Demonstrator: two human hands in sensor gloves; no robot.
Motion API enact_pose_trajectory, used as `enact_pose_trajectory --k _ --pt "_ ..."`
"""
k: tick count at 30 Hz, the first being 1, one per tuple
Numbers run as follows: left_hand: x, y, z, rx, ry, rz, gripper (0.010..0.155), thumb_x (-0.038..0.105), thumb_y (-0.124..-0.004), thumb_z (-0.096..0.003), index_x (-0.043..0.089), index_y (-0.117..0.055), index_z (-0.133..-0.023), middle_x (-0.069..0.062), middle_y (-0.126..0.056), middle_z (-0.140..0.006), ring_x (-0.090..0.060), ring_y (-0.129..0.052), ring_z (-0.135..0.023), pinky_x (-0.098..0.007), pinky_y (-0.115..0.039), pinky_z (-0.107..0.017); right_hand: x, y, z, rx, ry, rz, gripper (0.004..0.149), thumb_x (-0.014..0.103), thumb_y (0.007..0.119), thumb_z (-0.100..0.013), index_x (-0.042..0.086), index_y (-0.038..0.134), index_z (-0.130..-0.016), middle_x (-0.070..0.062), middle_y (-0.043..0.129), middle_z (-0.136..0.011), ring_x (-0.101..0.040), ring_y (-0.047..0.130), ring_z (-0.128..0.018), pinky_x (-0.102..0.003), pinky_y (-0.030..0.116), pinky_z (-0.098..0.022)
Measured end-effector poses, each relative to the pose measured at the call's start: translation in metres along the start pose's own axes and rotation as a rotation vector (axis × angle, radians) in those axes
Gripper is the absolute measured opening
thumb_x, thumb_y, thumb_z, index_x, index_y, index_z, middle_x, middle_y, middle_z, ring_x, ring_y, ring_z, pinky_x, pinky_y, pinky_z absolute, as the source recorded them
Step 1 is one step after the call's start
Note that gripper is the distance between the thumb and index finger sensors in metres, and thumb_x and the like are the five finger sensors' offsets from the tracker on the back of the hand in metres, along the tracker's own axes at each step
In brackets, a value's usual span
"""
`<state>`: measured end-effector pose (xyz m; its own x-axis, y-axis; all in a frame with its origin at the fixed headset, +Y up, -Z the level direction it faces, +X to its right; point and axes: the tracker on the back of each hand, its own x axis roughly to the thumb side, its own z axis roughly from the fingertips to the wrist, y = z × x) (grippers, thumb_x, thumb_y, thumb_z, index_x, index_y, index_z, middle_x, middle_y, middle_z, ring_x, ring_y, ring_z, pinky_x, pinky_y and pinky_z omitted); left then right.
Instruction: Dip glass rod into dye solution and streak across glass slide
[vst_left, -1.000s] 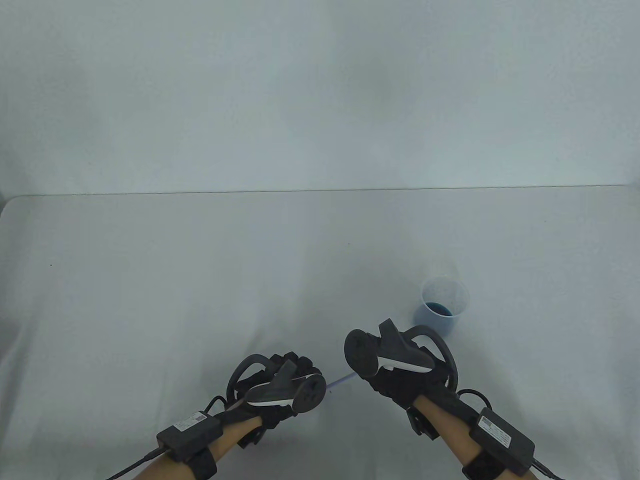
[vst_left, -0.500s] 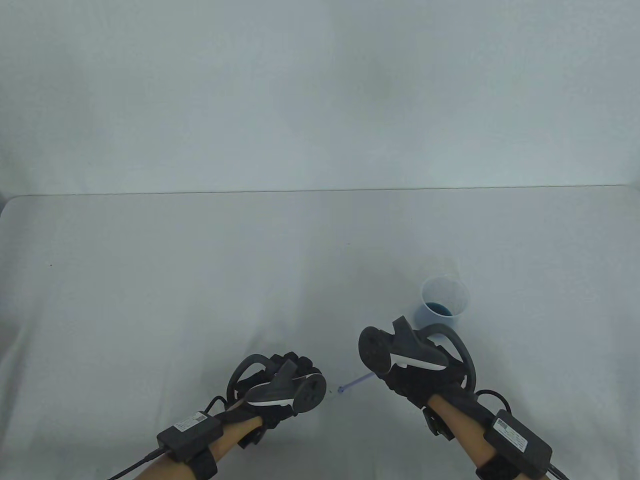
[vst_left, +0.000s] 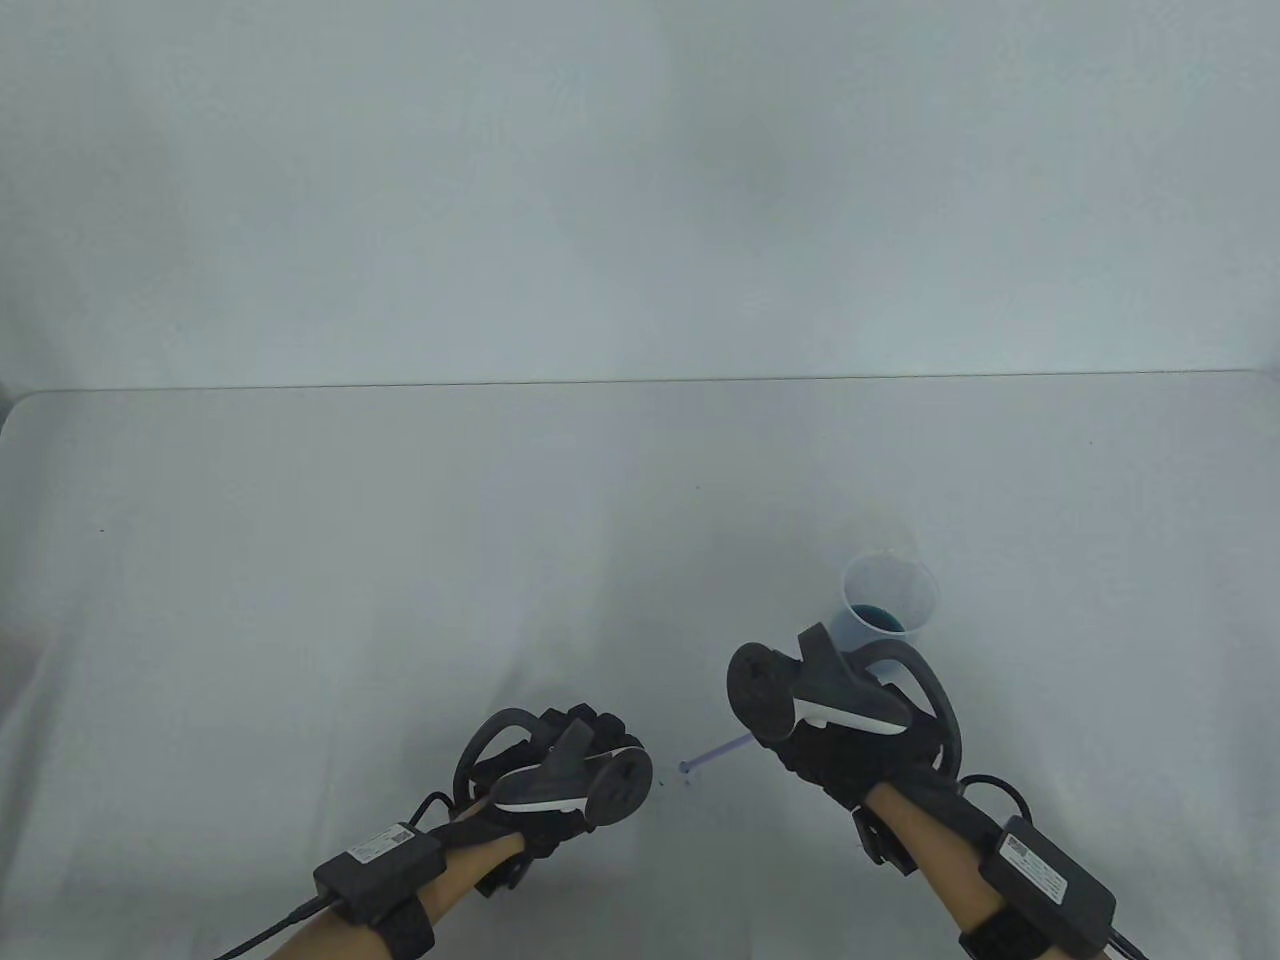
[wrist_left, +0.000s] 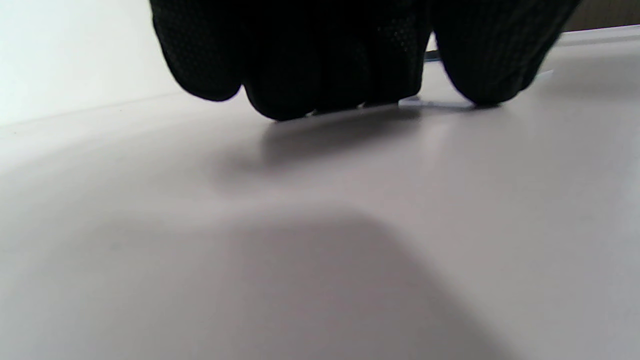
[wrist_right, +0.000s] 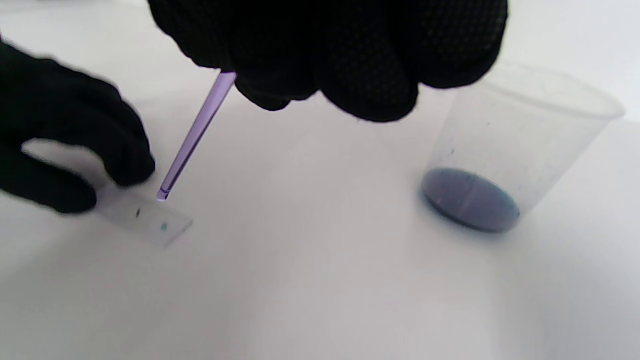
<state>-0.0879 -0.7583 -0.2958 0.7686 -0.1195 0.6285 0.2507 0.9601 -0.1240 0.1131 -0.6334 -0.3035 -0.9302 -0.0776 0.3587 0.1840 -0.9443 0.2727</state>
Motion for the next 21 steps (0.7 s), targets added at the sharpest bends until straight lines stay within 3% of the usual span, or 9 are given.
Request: enact_pose_trajectory --k 7,12,16,21 --pt "0.0 0.0 0.0 0.001 -0.001 0.0 0.056 0.049 -0.077 -0.051 0.024 -0.069 -0.1 -0.002 -0.074 -0.101 -0.029 -0.082 -0.084 -0.051 -0.07 -0.069 -0.042 -0.06 0.025 -0.183 0.108 -0.069 0.042 0.043 0.07 -0.055 0.02 0.08 -0.09 0.004 0.094 -0.056 -0.014 0.096 -0.047 -0.038 0.085 -0.044" --pt "0.0 0.0 0.0 0.001 -0.001 0.0 0.056 0.049 -0.077 -0.051 0.024 -0.069 -0.1 -0.002 -0.074 -0.101 -0.029 -0.082 -0.084 -0.051 -0.07 -0.069 -0.091 -0.094 0.04 -0.292 0.291 -0.091 0.042 0.042 0.07 -0.055 0.02 0.08 -0.09 0.004 0.094 -0.057 -0.015 0.096 -0.048 -0.039 0.084 -0.044" --pt "0.0 0.0 0.0 0.001 -0.001 0.0 0.056 0.049 -0.077 -0.0511 0.024 -0.069 -0.1 -0.002 -0.074 -0.101 -0.03 -0.082 -0.084 -0.051 -0.07 -0.069 -0.126 -0.094 0.037 -0.285 0.444 -0.064 0.042 0.041 0.07 -0.056 0.02 0.079 -0.091 0.003 0.094 -0.059 -0.016 0.096 -0.05 -0.039 0.084 -0.046" --pt "0.0 0.0 0.0 0.002 -0.001 0.002 0.056 0.049 -0.076 -0.051 0.024 -0.069 -0.1 -0.002 -0.074 -0.101 -0.029 -0.082 -0.085 -0.051 -0.07 -0.069 -0.153 -0.062 0.015 -0.175 0.544 -0.051 0.042 0.041 0.07 -0.056 0.022 0.078 -0.092 0.002 0.094 -0.061 -0.017 0.096 -0.052 -0.04 0.083 -0.047"
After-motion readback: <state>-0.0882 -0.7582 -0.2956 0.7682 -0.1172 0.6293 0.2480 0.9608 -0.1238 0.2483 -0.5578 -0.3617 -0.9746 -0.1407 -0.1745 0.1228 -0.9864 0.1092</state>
